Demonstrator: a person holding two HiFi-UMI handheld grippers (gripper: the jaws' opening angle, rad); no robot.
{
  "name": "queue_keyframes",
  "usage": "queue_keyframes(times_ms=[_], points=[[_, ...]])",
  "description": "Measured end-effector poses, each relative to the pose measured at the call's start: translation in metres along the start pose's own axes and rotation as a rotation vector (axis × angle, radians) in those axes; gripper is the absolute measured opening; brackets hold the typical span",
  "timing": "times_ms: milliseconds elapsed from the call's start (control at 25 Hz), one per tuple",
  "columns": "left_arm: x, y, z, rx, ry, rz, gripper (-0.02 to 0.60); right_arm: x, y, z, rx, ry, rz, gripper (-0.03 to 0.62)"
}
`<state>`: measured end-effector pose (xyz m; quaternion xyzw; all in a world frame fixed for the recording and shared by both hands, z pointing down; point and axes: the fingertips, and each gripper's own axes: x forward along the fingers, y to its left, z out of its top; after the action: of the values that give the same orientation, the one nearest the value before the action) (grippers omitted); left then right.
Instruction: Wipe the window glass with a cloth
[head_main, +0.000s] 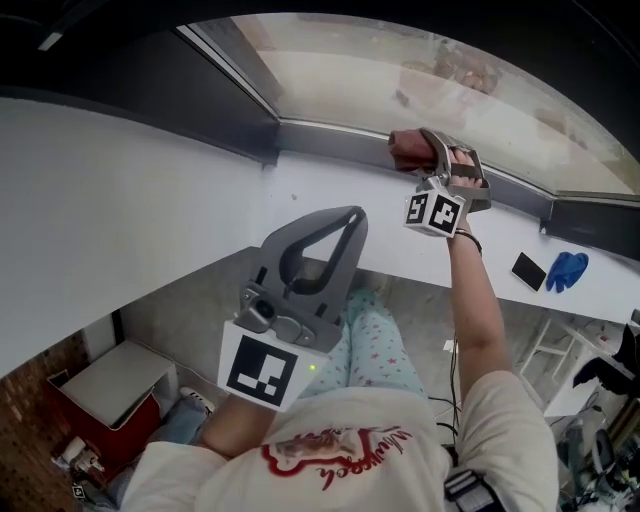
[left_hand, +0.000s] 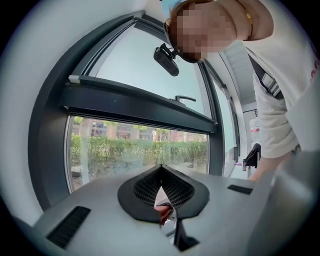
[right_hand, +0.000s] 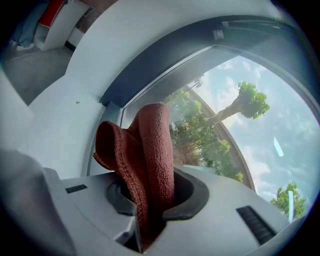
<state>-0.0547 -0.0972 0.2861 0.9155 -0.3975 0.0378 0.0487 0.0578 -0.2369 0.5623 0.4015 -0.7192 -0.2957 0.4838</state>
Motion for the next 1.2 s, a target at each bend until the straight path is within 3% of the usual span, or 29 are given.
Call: queue_keyframes(times_ms=[480, 560, 760, 920, 1040, 1200], points=[[-0.017, -0.004, -0.018, -0.010, 0.022, 0.060, 0.018, 0.046, 0.078, -0.067, 0.114, 0.194, 0.241, 0.094], [-0.019, -0.005, -0.019, -0.004, 0.021, 0.063, 0.018, 0.044, 0.075, -0.060, 0.127, 0.187, 0.240, 0.094], [-0.028, -0.010, 0.001, -0.008, 0.005, 0.065, 0.018, -0.032, -0.005, 0.038, 0.160, -0.059, 0.082, 0.094], [-0.026, -0.011, 0.034, 0.037, -0.065, 0.062, 0.018, -0.099, -0.128, 0.109, 0.131, -0.215, -0.133, 0.094], [-0.023, -0.017, 0.045, 0.022, -0.105, 0.061, 0.018, -0.132, -0.200, 0.140, 0.074, -0.278, -0.264, 0.094], [-0.024, -0.023, 0.033, 0.014, -0.086, 0.021, 0.018, -0.141, -0.244, 0.165, 0.013, -0.291, -0.372, 0.094]])
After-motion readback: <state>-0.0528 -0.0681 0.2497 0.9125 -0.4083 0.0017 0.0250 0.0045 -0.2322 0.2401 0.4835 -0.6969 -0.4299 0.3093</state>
